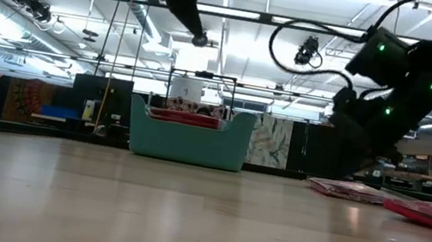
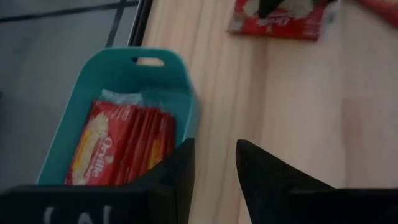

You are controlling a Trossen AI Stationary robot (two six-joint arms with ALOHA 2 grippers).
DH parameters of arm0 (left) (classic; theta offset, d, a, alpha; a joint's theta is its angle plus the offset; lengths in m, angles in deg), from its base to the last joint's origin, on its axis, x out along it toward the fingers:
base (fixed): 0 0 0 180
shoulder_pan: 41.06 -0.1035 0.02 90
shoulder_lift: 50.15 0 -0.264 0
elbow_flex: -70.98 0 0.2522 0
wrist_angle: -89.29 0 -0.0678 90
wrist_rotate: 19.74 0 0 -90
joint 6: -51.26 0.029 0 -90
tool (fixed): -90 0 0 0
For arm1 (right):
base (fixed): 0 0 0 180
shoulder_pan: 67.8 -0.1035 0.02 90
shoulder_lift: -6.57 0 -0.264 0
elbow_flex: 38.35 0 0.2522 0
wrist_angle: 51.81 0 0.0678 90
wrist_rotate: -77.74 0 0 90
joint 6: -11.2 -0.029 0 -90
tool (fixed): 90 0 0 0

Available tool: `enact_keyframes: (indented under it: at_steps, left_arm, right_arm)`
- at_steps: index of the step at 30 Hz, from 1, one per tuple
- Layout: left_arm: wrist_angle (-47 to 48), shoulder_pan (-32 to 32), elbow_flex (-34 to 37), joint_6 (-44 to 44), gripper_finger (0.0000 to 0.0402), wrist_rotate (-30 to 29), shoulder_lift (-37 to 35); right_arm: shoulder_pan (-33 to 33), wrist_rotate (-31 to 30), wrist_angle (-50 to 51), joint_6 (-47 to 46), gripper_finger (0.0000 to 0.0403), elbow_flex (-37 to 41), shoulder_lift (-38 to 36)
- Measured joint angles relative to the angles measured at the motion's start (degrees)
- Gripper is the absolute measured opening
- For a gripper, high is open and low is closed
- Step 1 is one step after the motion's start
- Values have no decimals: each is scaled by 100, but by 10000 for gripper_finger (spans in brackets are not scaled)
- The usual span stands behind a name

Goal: Sort popcorn bags into baskets
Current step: Put the popcorn bag into the green bin

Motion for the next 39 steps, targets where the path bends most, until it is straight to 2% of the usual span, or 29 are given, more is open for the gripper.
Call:
enact_keyframes:
  at_steps: [2, 5, 7, 11, 13, 14, 17, 21, 26, 33, 39]
  left_arm:
    - [-36, 113, 0, 0, 123, 0, -39]
    - [-15, 228, 0, 4, 123, 6, -33]
    - [-44, 291, 0, 6, 123, 0, -14]
    - [-26, 400, 0, 7, 123, 7, 31]
    - [-3, 446, 0, 4, 123, 155, 32]
    - [8, 463, 0, 2, 123, 300, 33]
    - [80, 569, 0, 0, 123, 674, 165]
    - [123, 775, 4, -45, 123, 662, 517]
    - [-205, 1042, 6, -149, 123, 656, 1152]
    - [-1535, 1301, 4, -151, 123, 651, 2261]
    - [-2690, 1332, -10, -103, 123, 788, 3010]
  right_arm:
    - [19, 274, -128, -7, 9, 2, 193]
    - [23, 753, -922, 84, 9, -20, 624]
    - [21, 1346, -1632, 368, 9, -38, 962]
    - [-81, 3019, -2869, 1475, 10, -273, 1477]
    - [-158, 3399, -3188, 1776, 10, -493, 1443]
    - [-191, 3403, -3195, 1851, 11, -581, 1365]
    - [-320, 2984, -2769, 1997, 10, -595, 1022]
    - [-570, 2196, -1775, 1972, 10, -573, 330]
    - [-957, 1657, -304, 1510, 9, -566, -221]
    - [-1157, 525, 460, 1481, 9, -561, -535]
    - [-1361, -310, 993, 1316, 10, -562, -1189]
